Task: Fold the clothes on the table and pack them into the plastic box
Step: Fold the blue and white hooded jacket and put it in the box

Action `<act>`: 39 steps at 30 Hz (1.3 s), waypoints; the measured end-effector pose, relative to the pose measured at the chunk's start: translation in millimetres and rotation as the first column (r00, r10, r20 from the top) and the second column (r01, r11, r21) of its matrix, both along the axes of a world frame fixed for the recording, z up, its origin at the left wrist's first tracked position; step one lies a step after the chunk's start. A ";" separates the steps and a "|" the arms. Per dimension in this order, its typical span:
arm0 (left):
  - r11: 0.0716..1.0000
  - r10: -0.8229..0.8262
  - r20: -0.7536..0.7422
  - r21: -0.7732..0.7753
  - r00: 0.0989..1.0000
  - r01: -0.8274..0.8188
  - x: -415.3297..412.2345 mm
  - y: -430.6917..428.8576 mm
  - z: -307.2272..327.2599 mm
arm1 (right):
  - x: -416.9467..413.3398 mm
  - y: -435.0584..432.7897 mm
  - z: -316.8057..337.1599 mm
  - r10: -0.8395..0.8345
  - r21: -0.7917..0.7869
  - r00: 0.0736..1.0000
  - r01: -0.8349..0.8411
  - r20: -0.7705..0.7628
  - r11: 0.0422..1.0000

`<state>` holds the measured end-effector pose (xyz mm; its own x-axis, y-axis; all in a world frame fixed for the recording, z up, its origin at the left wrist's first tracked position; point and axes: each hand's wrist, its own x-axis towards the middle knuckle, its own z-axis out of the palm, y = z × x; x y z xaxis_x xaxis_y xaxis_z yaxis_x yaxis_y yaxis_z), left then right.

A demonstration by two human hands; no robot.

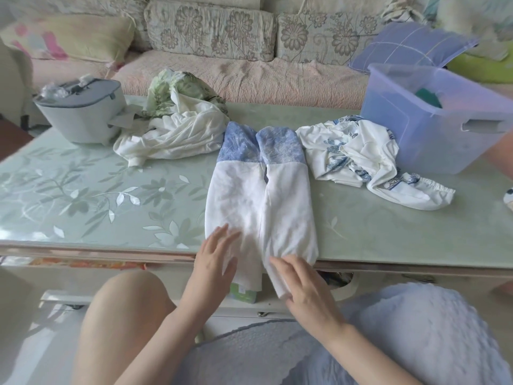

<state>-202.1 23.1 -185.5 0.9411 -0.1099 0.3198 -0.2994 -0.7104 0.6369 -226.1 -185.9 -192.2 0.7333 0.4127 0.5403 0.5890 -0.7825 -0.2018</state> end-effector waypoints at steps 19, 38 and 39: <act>0.712 0.036 -0.576 -0.558 0.817 -0.425 -17.8 6.8 5.3 | -5.9 -30.2 -15.7 -0.202 0.138 0.945 0.171 0.256 0.976; 0.594 -0.181 -0.663 -0.663 0.726 -0.457 -20.1 -5.9 11.1 | -4.8 -46.9 -9.4 0.082 0.011 0.972 -0.082 -0.221 0.997; 0.597 -0.187 -0.663 -0.663 0.725 -0.452 -20.4 -6.0 11.0 | -4.8 -49.4 -6.3 0.099 -0.005 0.952 -0.105 -0.289 0.994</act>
<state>-222.5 17.1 -174.5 0.8983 0.0075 -0.4394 0.4349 0.1286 0.8913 -230.9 -235.3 -198.5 0.8097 0.5022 0.3036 0.5855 -0.7267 -0.3592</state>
